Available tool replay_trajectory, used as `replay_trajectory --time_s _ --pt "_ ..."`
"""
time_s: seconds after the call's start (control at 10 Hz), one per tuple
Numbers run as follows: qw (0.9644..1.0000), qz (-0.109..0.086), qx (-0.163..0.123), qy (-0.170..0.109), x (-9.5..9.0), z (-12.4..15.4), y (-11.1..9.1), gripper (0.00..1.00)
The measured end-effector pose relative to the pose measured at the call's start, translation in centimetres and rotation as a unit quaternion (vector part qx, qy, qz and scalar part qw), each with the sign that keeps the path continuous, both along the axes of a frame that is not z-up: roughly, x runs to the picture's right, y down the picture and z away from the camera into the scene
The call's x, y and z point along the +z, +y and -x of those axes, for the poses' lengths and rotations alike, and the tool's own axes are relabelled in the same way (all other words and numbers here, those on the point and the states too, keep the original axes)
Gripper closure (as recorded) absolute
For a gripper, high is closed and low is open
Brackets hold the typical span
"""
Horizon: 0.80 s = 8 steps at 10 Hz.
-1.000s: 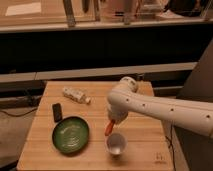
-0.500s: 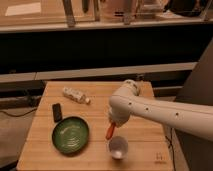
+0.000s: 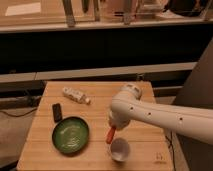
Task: Place the pepper in the ceramic cup
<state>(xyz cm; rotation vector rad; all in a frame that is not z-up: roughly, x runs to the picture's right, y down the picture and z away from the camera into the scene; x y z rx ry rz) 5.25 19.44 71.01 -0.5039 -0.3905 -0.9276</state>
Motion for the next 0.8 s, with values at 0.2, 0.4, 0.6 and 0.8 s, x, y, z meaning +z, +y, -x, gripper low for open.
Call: replay_trajectory --time_s 0.2,0.4,0.6,0.8 --pt "1.0000 -0.001 -0.001 -0.001 0.0 0.1 -0.1 1.00" --pt "1.0000 0.002 -0.001 -0.002 -0.2 0.4 -0.1 1.00" --pt "0.9999 0.004 -0.003 -0.010 0.0 0.9 -0.1 1.00" --pt "0.9998 0.006 -0.003 -0.019 0.1 1.7 -0.3 1.00"
